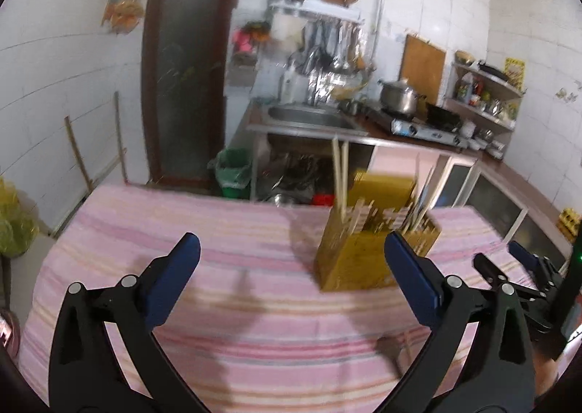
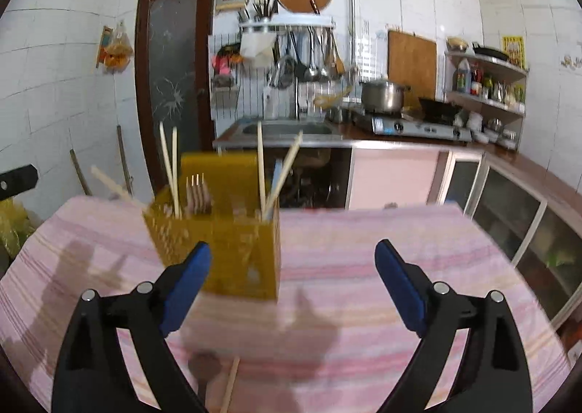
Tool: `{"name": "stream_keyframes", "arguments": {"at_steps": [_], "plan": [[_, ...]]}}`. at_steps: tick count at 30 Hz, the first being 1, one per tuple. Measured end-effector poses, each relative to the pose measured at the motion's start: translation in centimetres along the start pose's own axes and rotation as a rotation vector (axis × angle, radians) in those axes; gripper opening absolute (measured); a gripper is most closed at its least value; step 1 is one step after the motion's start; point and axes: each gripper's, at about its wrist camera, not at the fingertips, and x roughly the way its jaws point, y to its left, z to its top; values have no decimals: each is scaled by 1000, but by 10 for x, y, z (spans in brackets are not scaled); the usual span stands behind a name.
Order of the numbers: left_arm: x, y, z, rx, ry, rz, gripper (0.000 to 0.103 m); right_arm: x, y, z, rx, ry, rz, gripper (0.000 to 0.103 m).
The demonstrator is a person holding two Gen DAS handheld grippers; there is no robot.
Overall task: Organize utensils
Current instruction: 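Open both tools and withdraw them from the yellow holder, then close the right tool on a wooden chopstick while the left tool closes on the metal spoon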
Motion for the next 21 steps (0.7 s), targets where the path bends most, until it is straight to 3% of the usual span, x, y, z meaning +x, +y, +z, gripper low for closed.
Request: {"name": "stream_keyframes", "arguments": {"at_steps": [3,8,15,21], "plan": [[9,-2,-28,19,38,42,98,3,-4,-27,45,52,16,90],[31,-4,-68,31,109,51,98,17,-10,-58,76,124,11,90],[62,-6,-105,44,174,82,98,23,-12,-70,67,130,-5,90],[76,-18,-124,99,226,102,98,31,-3,-79,51,196,-10,90]]}}
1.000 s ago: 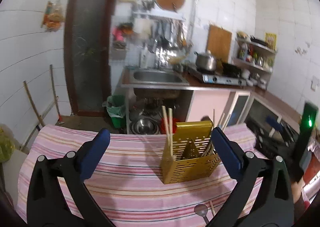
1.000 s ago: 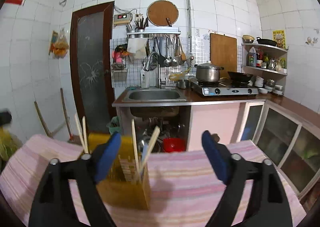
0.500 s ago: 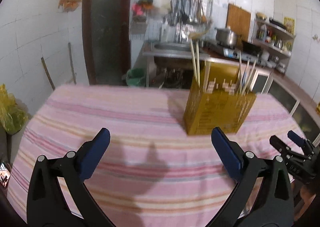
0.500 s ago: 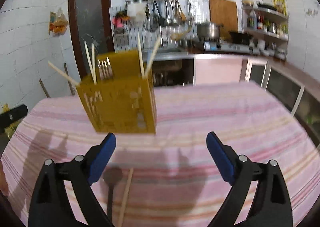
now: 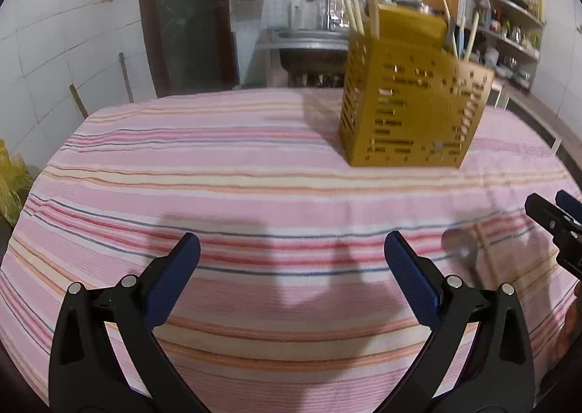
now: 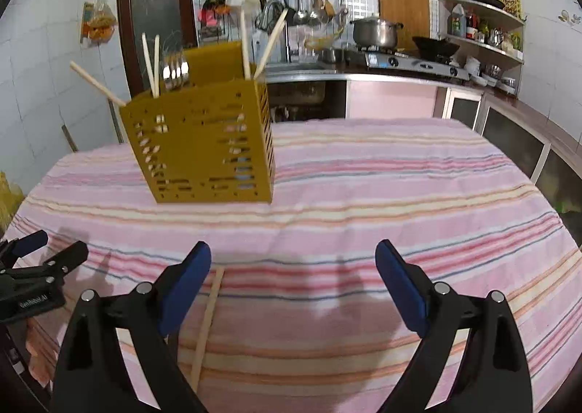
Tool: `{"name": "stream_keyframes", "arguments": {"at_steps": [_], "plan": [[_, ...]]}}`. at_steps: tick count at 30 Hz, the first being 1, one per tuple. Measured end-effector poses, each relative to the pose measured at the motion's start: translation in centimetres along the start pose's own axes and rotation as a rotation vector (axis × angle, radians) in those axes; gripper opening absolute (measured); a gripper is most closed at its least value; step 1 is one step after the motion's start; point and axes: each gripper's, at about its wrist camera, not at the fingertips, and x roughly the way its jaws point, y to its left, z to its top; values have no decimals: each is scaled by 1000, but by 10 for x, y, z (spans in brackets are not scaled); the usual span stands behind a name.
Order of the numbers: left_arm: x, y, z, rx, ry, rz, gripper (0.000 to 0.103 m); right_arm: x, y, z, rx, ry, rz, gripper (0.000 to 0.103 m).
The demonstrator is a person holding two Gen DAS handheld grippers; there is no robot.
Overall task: Organize utensils
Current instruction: 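Close the right tool on a wooden chopstick while the left tool closes on the metal spoon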
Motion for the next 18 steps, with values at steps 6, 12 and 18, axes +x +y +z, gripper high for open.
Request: {"name": "stream_keyframes", "arguments": {"at_steps": [6,12,18], "plan": [[2,-4,-2,12,12,6,98,17,22,-11,-65,110,-21,89],[15,-2,-5,-10,65,5,98,26,35,-19,-83,187,-9,67],[22,-3,-5,-12,86,2,98,26,51,-24,-107,217,-5,39]]}}
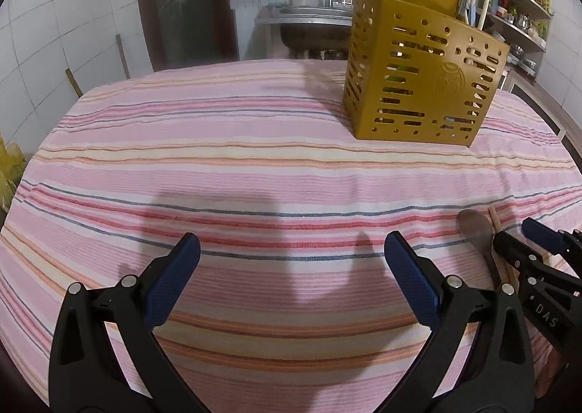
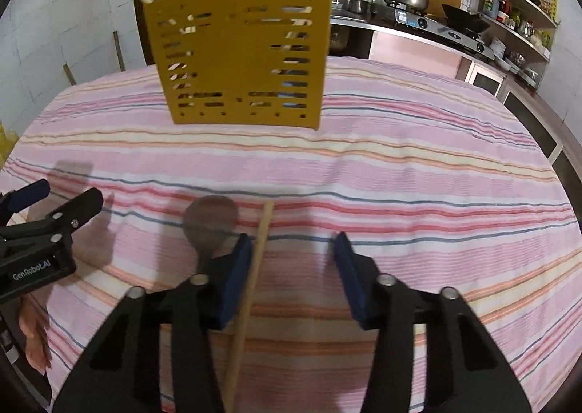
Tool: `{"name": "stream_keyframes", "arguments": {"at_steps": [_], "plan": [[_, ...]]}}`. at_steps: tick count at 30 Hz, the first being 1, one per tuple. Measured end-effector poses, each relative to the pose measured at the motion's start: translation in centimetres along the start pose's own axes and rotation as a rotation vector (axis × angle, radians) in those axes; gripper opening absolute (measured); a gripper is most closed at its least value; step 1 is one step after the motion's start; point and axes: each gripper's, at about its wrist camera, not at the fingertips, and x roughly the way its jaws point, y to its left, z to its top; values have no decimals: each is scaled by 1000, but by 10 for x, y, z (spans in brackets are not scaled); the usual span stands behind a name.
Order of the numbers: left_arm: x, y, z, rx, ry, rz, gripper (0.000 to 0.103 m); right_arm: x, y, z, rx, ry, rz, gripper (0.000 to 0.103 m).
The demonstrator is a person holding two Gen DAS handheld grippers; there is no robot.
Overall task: Organize utensils
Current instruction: 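Close the right tool on a wooden chopstick while the left tool closes on the metal spoon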
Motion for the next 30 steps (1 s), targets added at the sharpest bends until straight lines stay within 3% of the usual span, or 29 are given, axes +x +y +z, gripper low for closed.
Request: {"name": "stream_keyframes", "arguments": {"at_steps": [4,7,16,21,26,30], "plan": [[2,-2,0,12,9,2,98,0,11,-1,-23,5,-7,17],[2,-2,1,17,14,0,98,0,16,-1,-21,7,0,9],[-4,-11,3,-5,34,-27,98,-1,-17,7,63,34,45,7],[-13,-45,3,23,53,-80,98,-2,-56,9,70,36,-9,7],[-4,-83,2,14,119,-112,98,-2,-87,6,143,17,11,7],[0,-98,2,-8,119,-118,98,-1,-98,5,169,4,9,7]]}}
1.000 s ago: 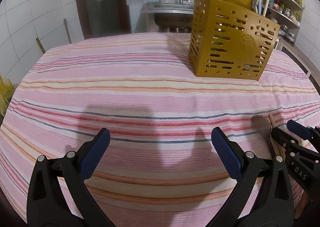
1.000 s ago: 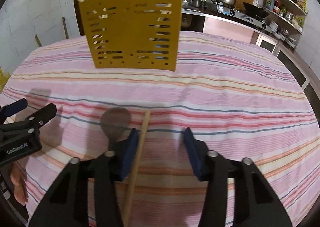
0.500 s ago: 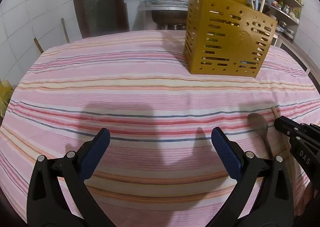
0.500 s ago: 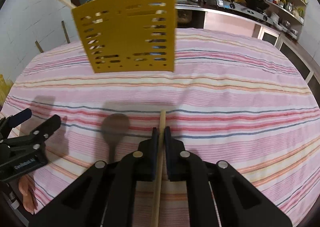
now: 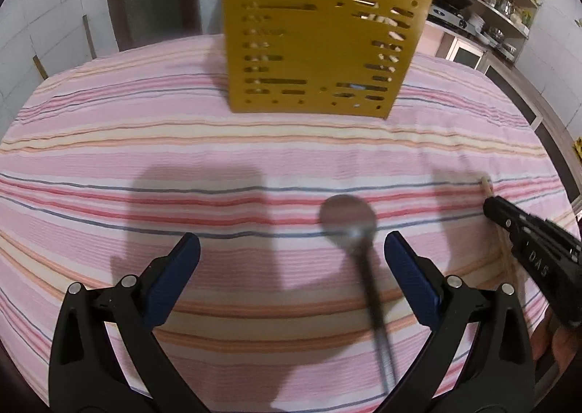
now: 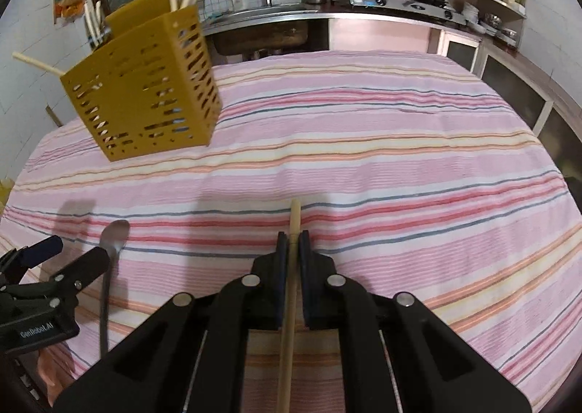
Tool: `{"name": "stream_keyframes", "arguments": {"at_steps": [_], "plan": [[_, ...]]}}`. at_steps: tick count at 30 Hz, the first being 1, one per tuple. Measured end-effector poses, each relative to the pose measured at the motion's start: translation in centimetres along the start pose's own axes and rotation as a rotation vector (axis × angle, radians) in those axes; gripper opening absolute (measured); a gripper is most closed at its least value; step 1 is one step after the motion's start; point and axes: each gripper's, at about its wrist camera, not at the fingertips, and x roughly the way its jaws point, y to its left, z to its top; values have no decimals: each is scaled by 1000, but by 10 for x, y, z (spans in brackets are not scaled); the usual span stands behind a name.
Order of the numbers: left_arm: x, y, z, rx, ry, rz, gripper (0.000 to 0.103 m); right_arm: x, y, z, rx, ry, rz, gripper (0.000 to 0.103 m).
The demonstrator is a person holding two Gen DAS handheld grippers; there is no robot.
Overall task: Organize utensils
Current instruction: 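Close the right tool on a wooden chopstick while the left tool closes on the metal spoon, then lift the metal spoon with the left tool while the right tool lifts its chopstick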
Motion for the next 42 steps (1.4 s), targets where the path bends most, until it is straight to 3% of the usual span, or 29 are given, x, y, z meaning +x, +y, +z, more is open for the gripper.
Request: {"name": "stream_keyframes", "arguments": {"at_steps": [5,8,16,23,30,35,42], "plan": [[12,-19,5,9,22,7,96,8,-13,5,40,12,34,7],[20,-29,5,35,33,39,88,9,-13,4,35,9,28,7],[22,-38,14,40,64,36,52,11,-20,3,60,15,46,7],[26,-42,18,20,49,45,35,12,-19,3,70,12,47,7],[23,-42,9,47,1,49,35,11,-13,3,47,1,23,7],[20,-33,7,35,-9,11,35,7,-14,3,53,-13,21,7],[9,-21,10,31,-55,-4,35,-9,-8,3,36,-75,31,7]]}}
